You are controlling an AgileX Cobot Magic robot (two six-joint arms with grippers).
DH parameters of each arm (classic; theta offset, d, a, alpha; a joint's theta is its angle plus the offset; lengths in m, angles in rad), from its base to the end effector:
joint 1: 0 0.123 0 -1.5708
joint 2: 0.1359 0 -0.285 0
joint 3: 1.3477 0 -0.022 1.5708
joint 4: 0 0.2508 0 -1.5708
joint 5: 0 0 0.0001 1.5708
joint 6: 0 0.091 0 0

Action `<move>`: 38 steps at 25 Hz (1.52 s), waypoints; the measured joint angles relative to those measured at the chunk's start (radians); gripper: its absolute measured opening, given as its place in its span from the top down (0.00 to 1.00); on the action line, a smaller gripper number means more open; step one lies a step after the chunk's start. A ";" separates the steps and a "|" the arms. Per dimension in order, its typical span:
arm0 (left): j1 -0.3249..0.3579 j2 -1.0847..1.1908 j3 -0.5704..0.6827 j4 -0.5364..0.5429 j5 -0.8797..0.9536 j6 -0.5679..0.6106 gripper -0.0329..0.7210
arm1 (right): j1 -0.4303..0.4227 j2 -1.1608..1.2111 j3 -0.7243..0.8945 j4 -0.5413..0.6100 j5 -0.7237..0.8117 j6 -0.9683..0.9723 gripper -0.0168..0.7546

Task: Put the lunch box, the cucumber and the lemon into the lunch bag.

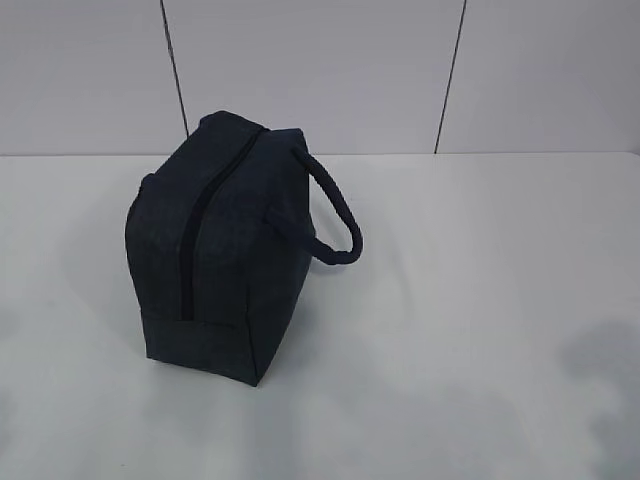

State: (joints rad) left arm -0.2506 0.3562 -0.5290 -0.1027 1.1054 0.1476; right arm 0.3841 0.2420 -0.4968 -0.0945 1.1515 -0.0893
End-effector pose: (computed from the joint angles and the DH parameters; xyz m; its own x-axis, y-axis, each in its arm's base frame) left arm 0.0422 -0.0194 0.2756 -0.6888 0.2804 -0.6685 0.3776 0.9260 -0.0008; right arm 0.0276 0.0027 0.2674 -0.6241 -0.3893 -0.6775 -0.4010 0.9037 -0.1499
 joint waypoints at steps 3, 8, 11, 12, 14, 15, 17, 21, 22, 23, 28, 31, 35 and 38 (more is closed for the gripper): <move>0.000 0.000 0.000 0.000 0.000 0.000 0.35 | 0.000 0.000 0.000 0.000 -0.008 0.001 0.30; 0.000 0.000 0.000 0.000 0.000 0.000 0.36 | 0.000 0.000 0.000 0.000 -0.009 0.004 0.30; 0.000 0.000 0.000 0.000 -0.002 0.000 0.36 | 0.000 0.000 0.000 0.000 -0.009 0.004 0.30; 0.000 0.000 0.000 0.000 -0.002 0.000 0.36 | 0.000 0.000 0.000 0.000 -0.009 0.004 0.30; 0.000 0.000 0.000 0.000 -0.002 0.000 0.37 | 0.000 0.000 0.000 0.000 -0.009 0.004 0.30; 0.000 0.000 0.000 0.000 -0.002 0.000 0.38 | 0.000 0.000 0.000 0.000 -0.009 0.004 0.30; 0.000 0.000 0.000 0.000 -0.002 0.000 0.39 | 0.000 0.000 0.000 0.000 -0.009 0.004 0.30; 0.007 -0.017 0.000 0.000 -0.002 0.000 0.41 | -0.005 -0.014 0.000 0.000 -0.011 0.004 0.30; 0.016 -0.027 0.000 0.000 -0.002 0.000 0.41 | -0.015 -0.024 0.000 0.000 -0.011 0.004 0.30; 0.034 -0.042 0.000 0.000 -0.002 0.000 0.41 | -0.032 -0.037 0.000 0.000 -0.011 0.004 0.30; 0.176 -0.159 0.000 0.000 -0.002 0.000 0.41 | -0.173 -0.093 0.000 -0.001 -0.011 0.004 0.30; 0.239 -0.235 0.000 0.000 -0.002 0.000 0.41 | -0.263 -0.126 0.000 -0.004 -0.011 0.004 0.30; 0.282 -0.330 0.000 0.000 0.000 0.000 0.43 | -0.318 -0.194 0.000 -0.006 -0.011 0.004 0.30; 0.288 -0.346 0.000 0.000 0.006 0.000 0.44 | -0.328 -0.246 0.000 -0.006 -0.011 0.004 0.30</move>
State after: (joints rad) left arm 0.0373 0.0105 -0.5290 -0.1027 1.1116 0.1476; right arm 0.0559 -0.0040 -0.4968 -0.1006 1.1408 -0.0857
